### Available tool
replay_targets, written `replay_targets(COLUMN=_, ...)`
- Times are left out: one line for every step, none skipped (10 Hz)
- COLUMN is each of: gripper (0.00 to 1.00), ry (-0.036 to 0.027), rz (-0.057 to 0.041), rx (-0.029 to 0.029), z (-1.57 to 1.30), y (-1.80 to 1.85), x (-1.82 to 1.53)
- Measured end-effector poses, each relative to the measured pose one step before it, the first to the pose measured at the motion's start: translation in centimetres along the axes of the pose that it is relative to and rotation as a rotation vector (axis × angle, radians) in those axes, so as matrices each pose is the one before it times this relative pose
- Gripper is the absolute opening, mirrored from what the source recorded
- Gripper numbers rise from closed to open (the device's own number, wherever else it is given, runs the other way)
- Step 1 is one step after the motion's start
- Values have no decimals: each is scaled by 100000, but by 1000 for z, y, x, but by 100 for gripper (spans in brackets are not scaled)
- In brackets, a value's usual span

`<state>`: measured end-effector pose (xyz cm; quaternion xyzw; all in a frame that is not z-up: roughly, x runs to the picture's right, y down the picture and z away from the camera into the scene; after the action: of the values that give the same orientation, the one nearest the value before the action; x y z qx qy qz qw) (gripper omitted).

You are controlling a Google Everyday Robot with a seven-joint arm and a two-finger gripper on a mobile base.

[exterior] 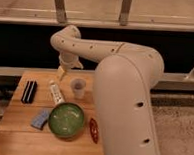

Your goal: Stand the bottle upright

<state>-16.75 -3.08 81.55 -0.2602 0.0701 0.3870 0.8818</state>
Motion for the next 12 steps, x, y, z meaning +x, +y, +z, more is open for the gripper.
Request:
replay_targets(gripper=80, ry=-1608, rz=-3502, rx=-2003, z=83, y=1023, x=-998)
replay_targets(gripper=80, ry=-1698, rz=-2577, rx=-1538, z=-60, y=707, x=-781)
replay_targets(gripper=80, ry=-477, rz=-787, rx=-190, z=41, y=70, x=-193)
replay_targets(gripper=80, ry=-21, rz=10, rx=-36, z=7, y=16, x=-9)
replay_targets(gripper=80, ry=-75, rz=39, rx=-44, z=-43, y=7, x=-17)
replay_targets(gripper=80, ry=52, rz=11, rx=-5, z=32, y=-8, x=22)
replay_targets(gripper=80, ry=-12, rz=46, rx=-17, z=-13, y=-14, x=9)
replay_targets(gripper=80, ry=92, rz=51, rx=-17, z=18, y=-17, x=20)
replay_targets(gripper=80, ry=508, rz=-222, rx=95, z=89, y=-76, x=-14)
replay_targets(gripper=80, ry=913, rz=-1106, rx=-279, z=592, y=188, x=-547)
replay_targets(gripper=80, ry=286, rz=-1166, rx=-263, z=462, y=266, x=-1038)
replay_targets(gripper=80, ry=652, rz=-1106, rx=-331, z=495, y=289, x=-983)
